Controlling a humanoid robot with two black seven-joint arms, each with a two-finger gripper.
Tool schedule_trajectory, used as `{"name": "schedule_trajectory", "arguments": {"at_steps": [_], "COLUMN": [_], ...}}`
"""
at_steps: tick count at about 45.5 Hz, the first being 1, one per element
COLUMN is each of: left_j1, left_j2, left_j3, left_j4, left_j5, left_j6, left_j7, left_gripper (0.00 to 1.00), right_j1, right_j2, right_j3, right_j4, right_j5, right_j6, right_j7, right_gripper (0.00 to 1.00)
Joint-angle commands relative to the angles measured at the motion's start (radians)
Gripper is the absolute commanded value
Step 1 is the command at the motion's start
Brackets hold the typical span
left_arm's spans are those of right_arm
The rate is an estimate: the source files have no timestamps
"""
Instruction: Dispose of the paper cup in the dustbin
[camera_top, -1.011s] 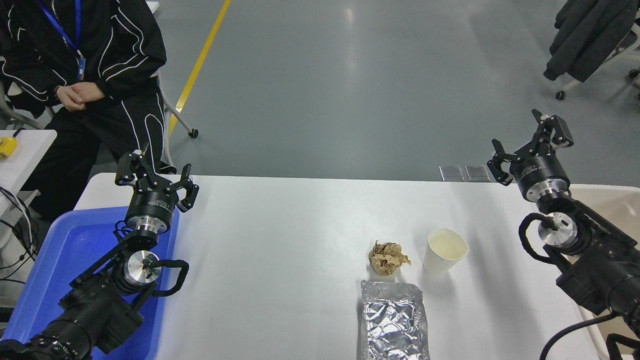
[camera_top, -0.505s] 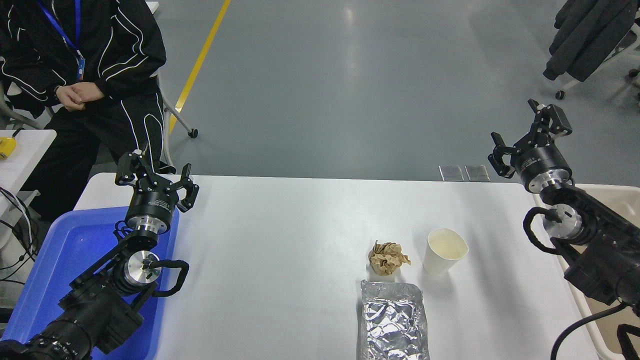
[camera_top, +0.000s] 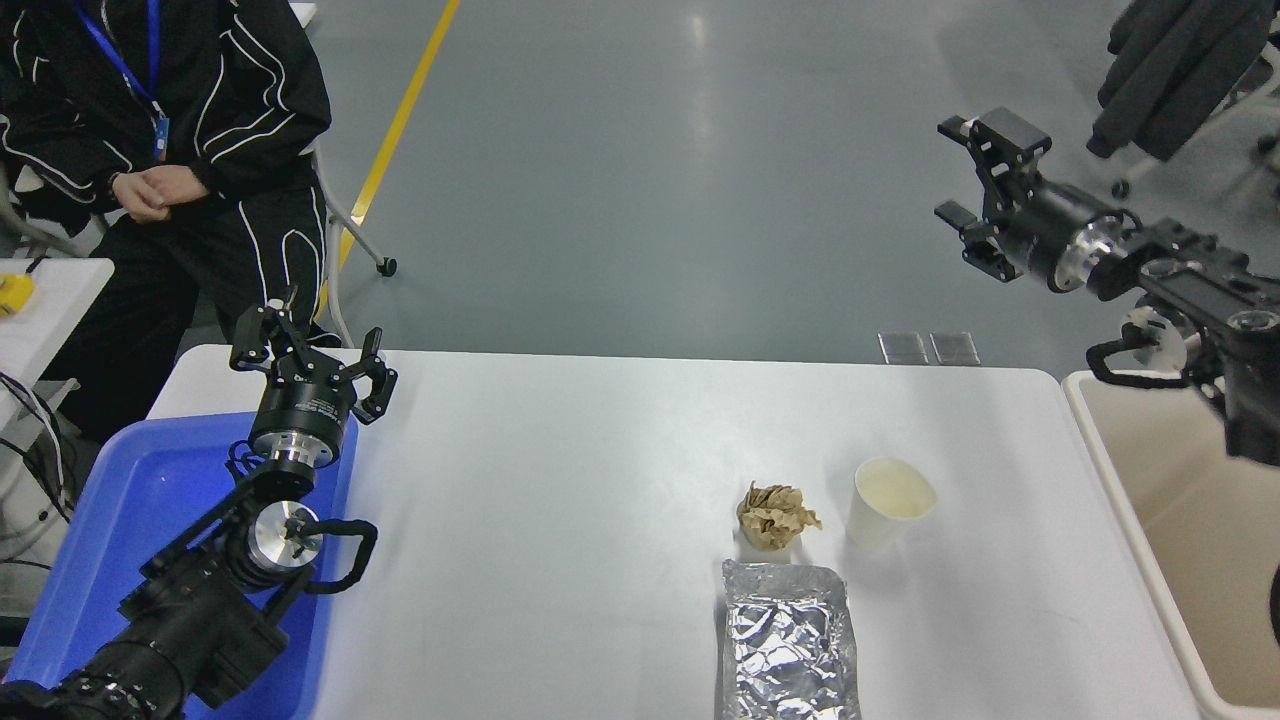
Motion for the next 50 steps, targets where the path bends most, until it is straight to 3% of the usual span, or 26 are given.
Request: {"name": "schedule_trajectory", "arguments": {"at_steps": [1, 14, 32, 50], "left_j1": [0.000, 0.000, 0.000, 0.000], "left_j2": [0.000, 0.000, 0.000, 0.000], "left_j3": [0.000, 0.000, 0.000, 0.000], "left_j4": [0.000, -0.002, 0.000, 0.000], "left_j5": [0.000, 0.000, 0.000, 0.000], "left_j6": [0.000, 0.000, 0.000, 0.000], "left_j7": [0.000, 0.000, -0.001, 0.000], "left_gripper": [1.00, 1.00, 1.00, 1.00], "right_j1": [0.098, 0.147, 0.187, 0.179], "right_j2": [0.045, 0.102, 0.187, 0.118], "right_j3": [-0.160, -0.233, -0.460, -0.490], "right_j4": [0.004, 0.138, 0.229, 0.334], "right_j5": [-0.332, -0.722, -0.813, -0.897], "right_j6": [0.038, 0.042, 0.039, 0.036], "right_j7": [0.003, 0.008, 0.011, 0.011], "right_gripper": [0.99, 0.99, 0.99, 0.99]}}
